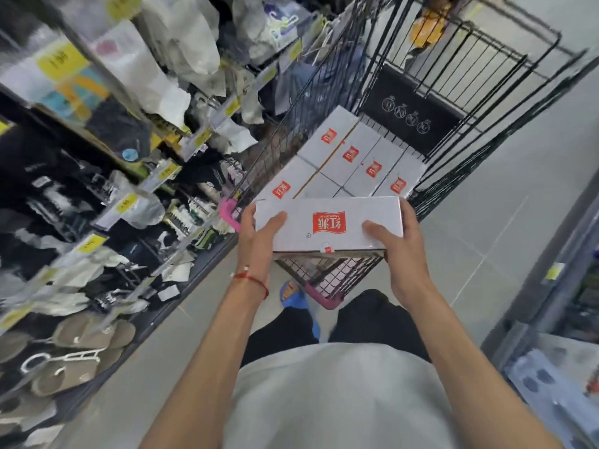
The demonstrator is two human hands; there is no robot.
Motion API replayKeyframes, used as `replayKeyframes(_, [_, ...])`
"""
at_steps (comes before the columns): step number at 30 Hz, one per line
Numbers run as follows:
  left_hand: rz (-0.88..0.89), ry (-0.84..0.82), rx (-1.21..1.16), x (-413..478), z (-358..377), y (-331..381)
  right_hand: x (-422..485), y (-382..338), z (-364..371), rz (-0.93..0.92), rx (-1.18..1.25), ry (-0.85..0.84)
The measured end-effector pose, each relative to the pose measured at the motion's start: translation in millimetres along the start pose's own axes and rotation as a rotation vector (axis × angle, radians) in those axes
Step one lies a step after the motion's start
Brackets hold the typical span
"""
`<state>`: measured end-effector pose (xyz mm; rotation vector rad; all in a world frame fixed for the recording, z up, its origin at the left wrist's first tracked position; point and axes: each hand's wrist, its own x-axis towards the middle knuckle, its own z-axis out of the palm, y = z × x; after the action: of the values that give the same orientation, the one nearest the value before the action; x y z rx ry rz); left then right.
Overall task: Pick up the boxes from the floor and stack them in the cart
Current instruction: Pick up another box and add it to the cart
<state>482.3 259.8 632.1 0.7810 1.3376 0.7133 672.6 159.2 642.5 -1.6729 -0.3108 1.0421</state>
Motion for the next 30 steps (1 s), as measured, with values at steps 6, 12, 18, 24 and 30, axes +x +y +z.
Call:
replayKeyframes(6, [-0.057, 0.132, -0.023, 15, 23, -5, 51, -1, -6, 0.101, -0.040, -0.100])
replayKeyframes(12, [-0.111, 0.364, -0.144, 0, 70, -20, 103, -14, -31, 0.174, -0.196, -0.280])
replayKeyframes(18, [-0.170, 0.573, -0.253, -20, 118, -49, 147, -30, -54, 0.229, -0.349, -0.470])
replayKeyframes(24, [-0.249, 0.686, -0.305, -29, 145, -72, 170, -28, -61, 0.259, -0.520, -0.576])
replayKeyframes(30, [-0.315, 0.735, -0.339, -14, 151, -89, 185, -12, -56, 0.244, -0.663, -0.604])
